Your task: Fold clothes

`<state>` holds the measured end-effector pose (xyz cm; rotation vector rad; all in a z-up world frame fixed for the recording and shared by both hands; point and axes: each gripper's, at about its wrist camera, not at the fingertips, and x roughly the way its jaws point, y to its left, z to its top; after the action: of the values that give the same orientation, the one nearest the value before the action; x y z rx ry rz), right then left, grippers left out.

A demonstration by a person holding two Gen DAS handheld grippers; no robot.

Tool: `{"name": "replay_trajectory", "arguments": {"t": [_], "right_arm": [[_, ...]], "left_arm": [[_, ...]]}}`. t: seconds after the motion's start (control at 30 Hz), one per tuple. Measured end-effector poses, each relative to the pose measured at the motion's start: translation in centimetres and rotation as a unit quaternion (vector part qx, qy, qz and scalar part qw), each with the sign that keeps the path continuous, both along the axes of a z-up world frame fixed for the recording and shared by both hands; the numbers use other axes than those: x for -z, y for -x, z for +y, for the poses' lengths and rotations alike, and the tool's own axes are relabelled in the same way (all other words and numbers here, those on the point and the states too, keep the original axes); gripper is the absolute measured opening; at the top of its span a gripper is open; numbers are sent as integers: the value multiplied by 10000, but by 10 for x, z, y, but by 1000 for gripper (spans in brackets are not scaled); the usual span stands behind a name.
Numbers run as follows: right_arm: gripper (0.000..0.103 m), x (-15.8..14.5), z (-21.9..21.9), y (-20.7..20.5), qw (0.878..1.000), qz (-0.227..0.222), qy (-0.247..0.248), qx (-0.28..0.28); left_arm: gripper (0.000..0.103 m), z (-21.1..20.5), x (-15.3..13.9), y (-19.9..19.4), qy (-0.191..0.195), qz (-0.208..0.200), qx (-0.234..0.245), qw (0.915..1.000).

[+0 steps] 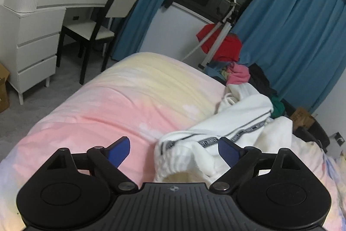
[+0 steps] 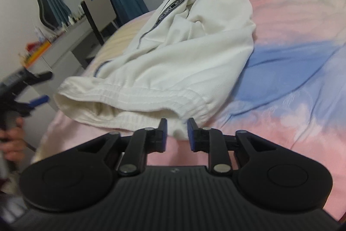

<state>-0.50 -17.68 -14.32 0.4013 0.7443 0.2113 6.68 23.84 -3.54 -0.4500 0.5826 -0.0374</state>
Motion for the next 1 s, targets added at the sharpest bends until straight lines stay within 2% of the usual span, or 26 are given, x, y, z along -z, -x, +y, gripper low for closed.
{"name": "replay_trajectory", "arguments": {"t": [0.03,0.07,0.13,0.33,0.47,0.53,0.63,0.67,0.77,0.83,0.9,0.97,1.0], "right_arm": [[43,3,-5,-1,9998,50,-179,77],[60,6,-10,-3,9992,101,-357,154],[73,12,-20,-5,9968,201,-714,307],[73,30,-49,-14,9799,500,-1775,764],[72,42,-68,-19,9607,695,-2469,1062],[72,48,-74,-22,9515,761,-2751,1146],[72,51,-64,-30,9504,703,-2876,956],[72,52,-60,-33,9524,667,-2830,916],[72,52,-47,-39,9655,647,-2354,903],[72,59,-41,-43,9686,783,-2187,881],[71,66,-38,-46,9686,832,-2202,798],[48,62,-33,-47,9726,733,-2081,728],[46,61,-31,-47,9745,683,-2021,693]], "left_arm": [[91,-1,2,-5,-6,40,-30,10000],[91,-2,4,-10,-6,105,-31,9999],[91,-3,10,-20,-4,256,-4,9997],[91,-15,30,-42,42,398,319,9987],[90,-17,48,-59,652,706,576,9937],[89,-18,55,-63,888,804,539,9913],[85,-20,66,-69,1206,932,424,9874],[80,-19,68,-70,1270,948,370,9867],[70,-16,73,-71,1364,987,241,9854],[65,-12,75,-71,1453,1020,200,9839],[48,-10,75,-71,1435,1020,151,9843],[38,-9,73,-68,1366,954,147,9859],[30,-11,69,-67,1272,890,172,9877]]}}
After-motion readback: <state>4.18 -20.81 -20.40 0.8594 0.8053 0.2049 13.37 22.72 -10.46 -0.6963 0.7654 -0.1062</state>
